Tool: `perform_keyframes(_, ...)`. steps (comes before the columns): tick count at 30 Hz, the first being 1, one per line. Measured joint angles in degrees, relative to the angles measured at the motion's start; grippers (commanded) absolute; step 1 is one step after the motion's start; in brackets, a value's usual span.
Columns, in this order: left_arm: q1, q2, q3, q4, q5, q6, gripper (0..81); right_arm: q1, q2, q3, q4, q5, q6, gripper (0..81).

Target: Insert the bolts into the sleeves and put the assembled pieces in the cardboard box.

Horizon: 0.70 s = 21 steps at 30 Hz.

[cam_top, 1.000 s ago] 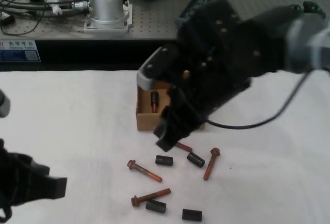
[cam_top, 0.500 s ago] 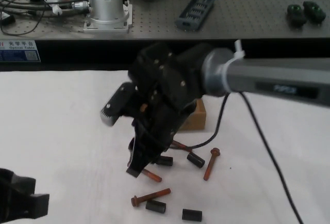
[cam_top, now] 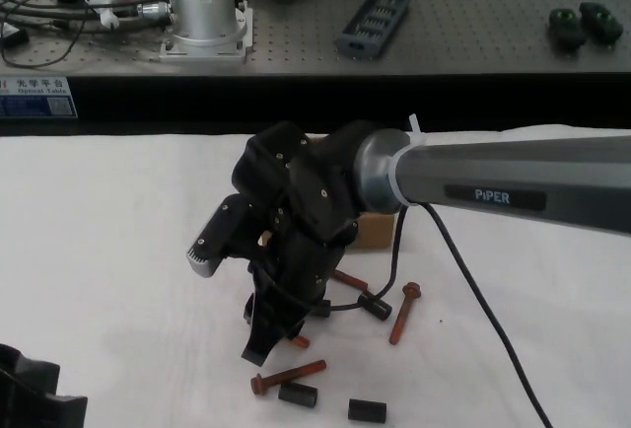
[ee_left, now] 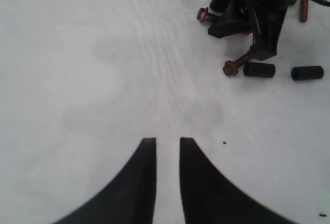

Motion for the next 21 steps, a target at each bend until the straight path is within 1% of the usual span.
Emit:
perform_keyframes(4,0.0,0.0,0.0,0.0,0.0,0.0,12.5,0.1,0.2,-0.1,0.0,0.0,-0.2,6.6)
perform_keyframes(5,0.0,0.0,0.0,0.0,0.0,0.0,12.5,0.1,0.3,-0.1,0.0,0.0,-0.3,3.0)
perform_keyframes(6,0.0,0.0,0.0,0.0,0.0,0.0,12.5,0.1,0.3,-0.1,0.0,0.0,-0.2,1.2)
perform_keyframes(7,0.0,0.0,0.0,0.0,0.0,0.0,12.5,0.1,0.3,-0.1,0.0,0.0,-0.2,3.1)
perform_keyframes(16,0.0,0.0,0.0,-0.4,0.4,1.3,12.5,0.1,-0.6,-0.2,2.7,0.0,3.5,3.2)
perform_keyframes(21,0.0,0.8,0.0,-3.5,6.6,2.9,12.5,0.1,-5.2,0.5,6.5,-0.6,5.3,3.2)
